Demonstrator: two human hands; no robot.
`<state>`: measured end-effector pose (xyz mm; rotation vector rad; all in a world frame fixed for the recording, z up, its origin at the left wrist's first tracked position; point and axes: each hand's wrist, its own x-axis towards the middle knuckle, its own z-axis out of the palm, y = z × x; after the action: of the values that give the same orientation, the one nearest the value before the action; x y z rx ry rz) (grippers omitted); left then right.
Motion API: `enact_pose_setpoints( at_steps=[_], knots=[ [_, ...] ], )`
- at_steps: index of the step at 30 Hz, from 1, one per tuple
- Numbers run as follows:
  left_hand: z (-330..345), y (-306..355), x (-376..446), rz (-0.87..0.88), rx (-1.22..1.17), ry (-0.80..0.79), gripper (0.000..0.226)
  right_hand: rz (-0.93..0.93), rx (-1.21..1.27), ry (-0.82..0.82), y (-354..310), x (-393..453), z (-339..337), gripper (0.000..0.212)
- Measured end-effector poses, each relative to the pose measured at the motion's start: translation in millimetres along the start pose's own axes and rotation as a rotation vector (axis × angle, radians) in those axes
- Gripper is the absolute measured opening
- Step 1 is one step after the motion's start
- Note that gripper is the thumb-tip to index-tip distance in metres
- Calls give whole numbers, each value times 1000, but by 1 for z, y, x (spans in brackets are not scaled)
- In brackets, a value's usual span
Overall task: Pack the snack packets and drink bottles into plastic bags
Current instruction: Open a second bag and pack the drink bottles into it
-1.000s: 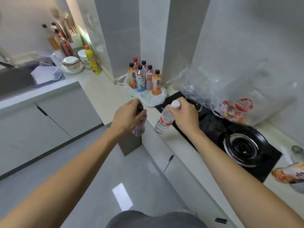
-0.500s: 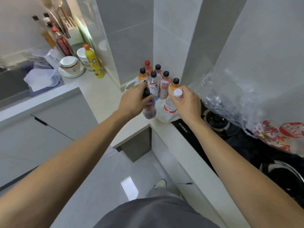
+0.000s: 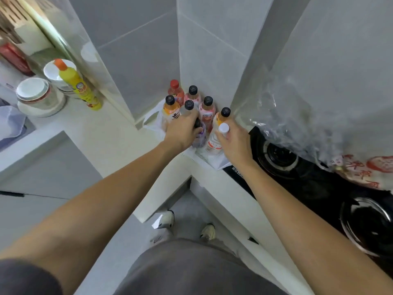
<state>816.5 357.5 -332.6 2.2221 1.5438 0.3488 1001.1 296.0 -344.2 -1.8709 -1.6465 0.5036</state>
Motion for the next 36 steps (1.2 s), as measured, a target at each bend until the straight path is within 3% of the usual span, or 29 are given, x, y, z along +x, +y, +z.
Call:
enact_pose_setpoints(
  at_steps=[12, 17, 22, 27, 36],
  knots=[
    [-3, -19, 44, 285, 91, -212, 25, 127, -113, 3, -15, 12, 13, 29],
    [-12, -24, 41, 320, 139, -251, 43, 191, -135, -14, -21, 3, 14, 42],
    [-24, -29, 24, 348, 132, -122, 57, 241, -170, 27, -27, -10, 7, 43],
    [-34, -17, 3, 568, 84, -8, 37, 235, -212, 85, -29, -31, -13, 40],
    [0, 98, -26, 823, 106, -12, 50, 345, -285, 262, 10, -128, -93, 44]
  ],
)
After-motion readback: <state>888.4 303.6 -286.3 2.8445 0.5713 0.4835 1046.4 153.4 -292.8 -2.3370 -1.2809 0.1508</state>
